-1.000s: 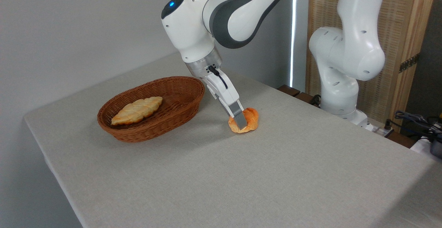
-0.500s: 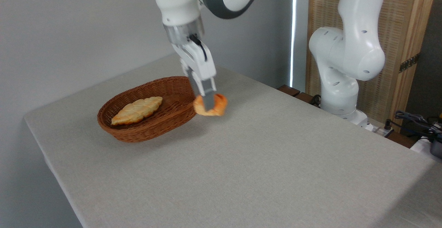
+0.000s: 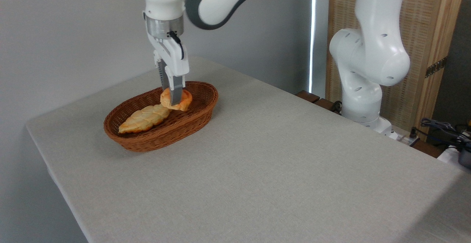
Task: Put bread into the basket
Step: 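Lower the bun into the basket beside the long roll and release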
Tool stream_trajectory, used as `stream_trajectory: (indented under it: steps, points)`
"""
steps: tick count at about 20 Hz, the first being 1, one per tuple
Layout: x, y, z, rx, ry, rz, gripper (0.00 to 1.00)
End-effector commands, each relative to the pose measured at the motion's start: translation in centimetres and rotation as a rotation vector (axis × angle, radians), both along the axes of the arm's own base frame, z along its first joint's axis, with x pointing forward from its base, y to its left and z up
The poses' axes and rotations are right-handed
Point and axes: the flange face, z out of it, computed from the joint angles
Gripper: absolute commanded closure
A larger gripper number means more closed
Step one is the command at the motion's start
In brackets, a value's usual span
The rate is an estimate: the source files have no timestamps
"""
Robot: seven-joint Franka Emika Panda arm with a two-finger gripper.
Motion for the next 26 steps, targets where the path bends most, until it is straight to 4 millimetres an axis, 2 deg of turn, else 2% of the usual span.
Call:
stream_trajectory:
  steps: [1,11,18,20,23,26]
  points:
    - [0.2,-3.0,0.0,-0.032,0.012,0.063,0.00]
    - [0.4,-3.0,0.1,-0.033,0.009,0.063,0.00]
    - [0.8,-2.4,0.2,-0.033,0.008,0.074,0.00]
    - [1.3,-1.5,0.5,-0.031,-0.002,0.084,0.00]
    - [3.6,1.2,2.6,0.060,-0.105,0.085,0.00]
    - [6.2,6.3,3.5,0.074,-0.120,0.168,0.00]
